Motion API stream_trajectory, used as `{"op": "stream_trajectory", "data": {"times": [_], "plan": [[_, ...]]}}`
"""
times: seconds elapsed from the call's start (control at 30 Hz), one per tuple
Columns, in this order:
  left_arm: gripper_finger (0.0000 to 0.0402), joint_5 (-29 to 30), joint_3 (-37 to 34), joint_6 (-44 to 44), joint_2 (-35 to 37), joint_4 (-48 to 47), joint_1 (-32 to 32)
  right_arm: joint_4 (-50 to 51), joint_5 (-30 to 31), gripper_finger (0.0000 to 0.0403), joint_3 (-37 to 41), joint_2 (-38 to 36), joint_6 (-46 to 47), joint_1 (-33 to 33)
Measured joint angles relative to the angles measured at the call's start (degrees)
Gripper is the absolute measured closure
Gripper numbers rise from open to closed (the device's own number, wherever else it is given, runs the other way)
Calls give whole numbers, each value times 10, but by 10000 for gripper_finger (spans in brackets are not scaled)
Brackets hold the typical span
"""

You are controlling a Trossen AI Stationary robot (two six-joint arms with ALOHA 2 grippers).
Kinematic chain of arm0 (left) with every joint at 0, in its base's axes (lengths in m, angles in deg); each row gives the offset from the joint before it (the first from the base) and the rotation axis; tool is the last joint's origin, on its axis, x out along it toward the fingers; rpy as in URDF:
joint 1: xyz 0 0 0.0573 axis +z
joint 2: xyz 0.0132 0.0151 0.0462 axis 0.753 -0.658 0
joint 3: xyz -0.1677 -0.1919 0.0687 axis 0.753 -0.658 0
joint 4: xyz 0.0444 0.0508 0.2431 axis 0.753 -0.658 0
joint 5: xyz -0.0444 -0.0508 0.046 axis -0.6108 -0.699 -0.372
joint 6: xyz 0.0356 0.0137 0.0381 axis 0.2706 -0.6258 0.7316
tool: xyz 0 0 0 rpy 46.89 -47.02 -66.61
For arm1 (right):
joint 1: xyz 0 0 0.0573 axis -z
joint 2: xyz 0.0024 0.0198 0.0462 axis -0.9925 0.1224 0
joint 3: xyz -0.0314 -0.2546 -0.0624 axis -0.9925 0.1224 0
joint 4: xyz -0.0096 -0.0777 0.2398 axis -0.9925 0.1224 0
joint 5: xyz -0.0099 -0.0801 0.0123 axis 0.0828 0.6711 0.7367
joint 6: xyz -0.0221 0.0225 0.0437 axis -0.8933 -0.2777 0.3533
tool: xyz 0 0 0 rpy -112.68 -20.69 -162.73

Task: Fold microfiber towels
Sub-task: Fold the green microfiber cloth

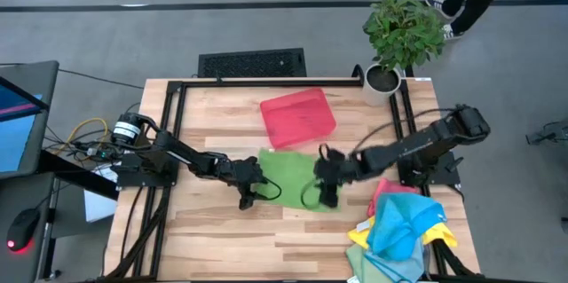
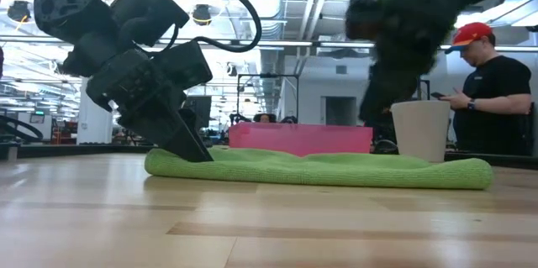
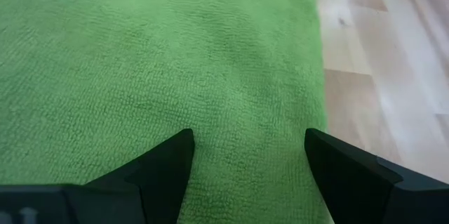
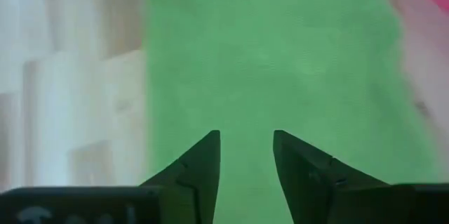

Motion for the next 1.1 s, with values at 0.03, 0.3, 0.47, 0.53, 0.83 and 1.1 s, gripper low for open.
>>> {"op": "stream_trajectory", "data": {"times": [0.03, 0.3, 0.47, 0.53, 0.83, 1.1], "plan": [[132, -4, 0, 0, 0, 0, -1, -21, 11, 244, -2, 4, 3, -22], [132, -22, 0, 6, 18, -18, -1, -9, 85, 242, -1, 68, 62, -124], [132, -23, 0, 12, 29, -32, -1, -9, 84, 225, -1, 97, 85, -136], [132, -21, 0, 10, 29, -39, -1, 1, 83, 220, -1, 95, 92, -139], [132, -12, 1, 18, 45, -61, -1, 47, 131, 236, -1, 95, 133, -174], [132, 4, 24, 18, 105, -139, -3, 24, 165, 260, -5, 148, 146, -186]]}}
